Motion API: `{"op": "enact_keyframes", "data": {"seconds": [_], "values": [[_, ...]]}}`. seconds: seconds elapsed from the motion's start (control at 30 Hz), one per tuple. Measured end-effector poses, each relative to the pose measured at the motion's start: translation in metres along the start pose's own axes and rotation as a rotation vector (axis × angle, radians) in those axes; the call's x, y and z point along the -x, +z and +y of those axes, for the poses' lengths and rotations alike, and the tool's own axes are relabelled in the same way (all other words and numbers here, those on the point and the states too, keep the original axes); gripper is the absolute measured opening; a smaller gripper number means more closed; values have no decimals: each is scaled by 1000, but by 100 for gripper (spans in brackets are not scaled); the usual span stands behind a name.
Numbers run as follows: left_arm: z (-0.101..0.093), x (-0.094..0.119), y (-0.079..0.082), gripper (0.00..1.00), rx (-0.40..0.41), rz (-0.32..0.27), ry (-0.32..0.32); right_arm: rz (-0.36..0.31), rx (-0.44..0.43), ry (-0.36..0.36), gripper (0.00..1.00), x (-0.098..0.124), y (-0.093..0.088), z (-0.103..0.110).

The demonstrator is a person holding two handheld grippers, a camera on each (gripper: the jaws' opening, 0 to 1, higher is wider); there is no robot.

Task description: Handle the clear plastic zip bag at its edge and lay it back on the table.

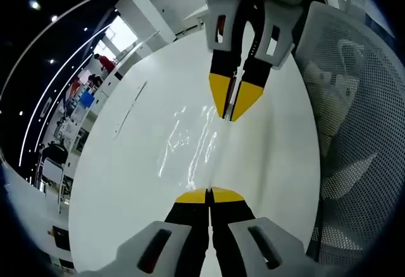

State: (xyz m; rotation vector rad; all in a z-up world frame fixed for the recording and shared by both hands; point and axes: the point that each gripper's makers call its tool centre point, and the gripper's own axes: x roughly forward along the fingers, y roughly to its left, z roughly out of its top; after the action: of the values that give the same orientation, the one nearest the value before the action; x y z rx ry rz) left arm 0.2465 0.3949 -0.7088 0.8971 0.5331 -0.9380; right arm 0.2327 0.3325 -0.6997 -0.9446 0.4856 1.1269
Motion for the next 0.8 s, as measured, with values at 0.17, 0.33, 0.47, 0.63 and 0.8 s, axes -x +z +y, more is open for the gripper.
{"op": "enact_keyframes", "data": {"seconds": [0.17,0.33,0.47,0.63,0.8], "values": [[0,0,0,0,-1,1,-1,3,-11,-4,0,2,-4,0],[-3,-1,-1,0,6,3,-5,8,-23,-9,0,4,-9,0],[-3,-2,-3,0,5,6,-5,13,-27,-11,0,5,-13,2],[-3,-1,-4,0,6,10,-4,20,-41,-19,0,8,-18,1],[-3,-2,-6,0,7,14,-5,31,-60,-30,0,11,-27,1]]}}
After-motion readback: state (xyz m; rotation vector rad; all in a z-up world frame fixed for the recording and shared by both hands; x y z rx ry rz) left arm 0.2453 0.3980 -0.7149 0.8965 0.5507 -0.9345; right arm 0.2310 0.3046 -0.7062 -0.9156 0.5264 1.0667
